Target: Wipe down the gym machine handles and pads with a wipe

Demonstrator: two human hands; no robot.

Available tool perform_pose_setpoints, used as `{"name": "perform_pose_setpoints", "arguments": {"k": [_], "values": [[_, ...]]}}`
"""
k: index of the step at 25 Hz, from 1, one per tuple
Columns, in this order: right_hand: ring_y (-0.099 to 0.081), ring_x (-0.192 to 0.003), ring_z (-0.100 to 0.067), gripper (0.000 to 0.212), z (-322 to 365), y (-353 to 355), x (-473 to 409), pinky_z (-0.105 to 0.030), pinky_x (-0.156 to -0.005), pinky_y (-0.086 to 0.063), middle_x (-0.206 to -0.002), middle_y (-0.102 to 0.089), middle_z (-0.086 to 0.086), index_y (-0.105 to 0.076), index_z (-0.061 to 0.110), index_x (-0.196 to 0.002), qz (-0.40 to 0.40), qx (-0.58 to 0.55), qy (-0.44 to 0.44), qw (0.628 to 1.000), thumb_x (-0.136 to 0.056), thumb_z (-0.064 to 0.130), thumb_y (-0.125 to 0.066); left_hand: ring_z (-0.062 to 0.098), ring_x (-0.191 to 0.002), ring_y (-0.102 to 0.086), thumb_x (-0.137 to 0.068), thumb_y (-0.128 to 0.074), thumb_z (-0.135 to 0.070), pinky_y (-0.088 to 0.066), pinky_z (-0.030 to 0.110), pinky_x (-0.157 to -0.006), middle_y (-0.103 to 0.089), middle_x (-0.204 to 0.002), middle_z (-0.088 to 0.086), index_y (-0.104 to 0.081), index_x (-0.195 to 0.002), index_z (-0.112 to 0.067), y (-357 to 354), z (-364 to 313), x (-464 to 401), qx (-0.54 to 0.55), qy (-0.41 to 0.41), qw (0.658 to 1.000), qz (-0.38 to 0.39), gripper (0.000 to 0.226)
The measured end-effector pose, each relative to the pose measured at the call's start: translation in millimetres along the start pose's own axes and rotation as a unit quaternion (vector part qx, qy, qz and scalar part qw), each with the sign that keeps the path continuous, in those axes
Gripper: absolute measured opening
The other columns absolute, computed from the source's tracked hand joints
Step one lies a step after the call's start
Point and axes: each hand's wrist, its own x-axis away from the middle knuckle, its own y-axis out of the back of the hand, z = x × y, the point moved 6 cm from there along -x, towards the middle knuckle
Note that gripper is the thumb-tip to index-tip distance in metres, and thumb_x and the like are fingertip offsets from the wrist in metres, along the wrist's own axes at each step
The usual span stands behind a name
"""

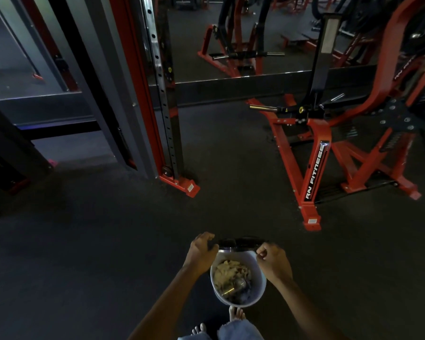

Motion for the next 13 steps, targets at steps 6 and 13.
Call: {"name": "perform_pose_setpoints", "arguments": {"k": [6,13], "values": [[-0.051,-0.074,0.001,0.005,14,3,3,-0.010,-0.055,-0.037,-0.096,-0.058,0.005,-0.060,0.022,-0.090,-0.024,-0.010,0.015,1.000,-0.087,0.018,-0.062,0.018,-0.117,-0.053,-0.089,-0.060,-0.015,-0.040,0.020,-0.095,-0.056,-0.127,0.009,-0.055,-0.125,-0.006,10,2,3,-0.014,-0.012,1.000,-0.005,0.037],[-0.055,-0.075,0.000,0.010,15,3,7,-0.011,-0.056,-0.040,-0.095,-0.058,0.005,-0.060,0.019,-0.094,-0.027,-0.022,0.013,0.999,-0.086,0.016,-0.064,0.017,-0.118,-0.052,-0.091,-0.059,-0.016,-0.040,0.017,-0.092,-0.055,-0.128,0.007,-0.054,-0.127,-0.007,12,5,7,-0.008,-0.003,1.000,-0.001,0.037]]}}
